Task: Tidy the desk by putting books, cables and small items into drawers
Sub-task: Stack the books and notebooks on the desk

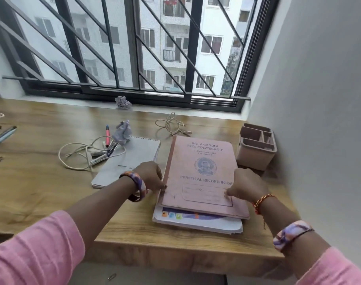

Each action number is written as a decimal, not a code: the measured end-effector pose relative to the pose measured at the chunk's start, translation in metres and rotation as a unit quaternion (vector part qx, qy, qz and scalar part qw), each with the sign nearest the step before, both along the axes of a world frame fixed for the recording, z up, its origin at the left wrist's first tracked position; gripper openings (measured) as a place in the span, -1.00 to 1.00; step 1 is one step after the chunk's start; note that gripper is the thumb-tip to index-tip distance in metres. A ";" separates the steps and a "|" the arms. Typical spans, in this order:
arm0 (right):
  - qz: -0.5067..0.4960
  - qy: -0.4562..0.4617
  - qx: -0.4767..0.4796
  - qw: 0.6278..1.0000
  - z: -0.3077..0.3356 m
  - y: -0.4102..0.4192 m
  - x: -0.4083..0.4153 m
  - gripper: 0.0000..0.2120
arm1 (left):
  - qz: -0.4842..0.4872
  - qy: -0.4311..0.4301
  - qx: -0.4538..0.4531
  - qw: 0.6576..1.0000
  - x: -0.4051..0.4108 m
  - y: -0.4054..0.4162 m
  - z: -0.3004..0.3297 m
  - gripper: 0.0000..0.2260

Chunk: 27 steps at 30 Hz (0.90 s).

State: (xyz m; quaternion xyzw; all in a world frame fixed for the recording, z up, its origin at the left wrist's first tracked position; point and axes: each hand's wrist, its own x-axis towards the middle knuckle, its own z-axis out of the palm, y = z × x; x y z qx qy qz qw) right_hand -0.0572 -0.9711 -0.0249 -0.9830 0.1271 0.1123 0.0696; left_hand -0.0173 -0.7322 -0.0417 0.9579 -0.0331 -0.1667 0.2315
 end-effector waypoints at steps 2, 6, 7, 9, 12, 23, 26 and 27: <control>0.018 -0.029 -0.018 0.999 0.006 0.020 0.002 -0.56 | -0.007 -0.026 0.004 1.000 0.004 0.017 0.006 -0.68; 0.105 -0.065 0.074 0.990 0.009 0.066 0.017 -0.46 | -0.047 -0.078 0.055 0.994 0.017 0.062 0.014 -0.65; 0.126 -0.063 0.117 0.983 0.008 0.080 0.022 -0.45 | -0.067 -0.077 0.073 0.992 0.020 0.073 0.015 -0.66; 0.159 -0.049 0.192 0.967 0.006 0.109 0.029 -0.44 | -0.115 -0.080 0.089 0.986 0.027 0.089 0.013 -0.69; 0.156 -0.018 0.242 0.957 -0.004 0.153 0.044 -0.44 | -0.173 -0.092 0.132 0.972 0.041 0.112 0.004 -0.71; -0.131 -0.028 0.366 0.921 -0.036 0.233 0.102 -0.34 | -0.178 -0.098 0.249 0.947 0.094 0.159 -0.001 -0.52; -0.158 -0.038 0.437 0.885 -0.050 0.228 0.113 -0.58 | -0.185 -0.110 0.236 0.948 0.097 0.163 -0.002 -0.54; -0.173 -0.052 0.461 0.869 -0.048 0.230 0.111 -0.73 | -0.188 -0.111 0.231 0.948 0.098 0.164 -0.001 -0.54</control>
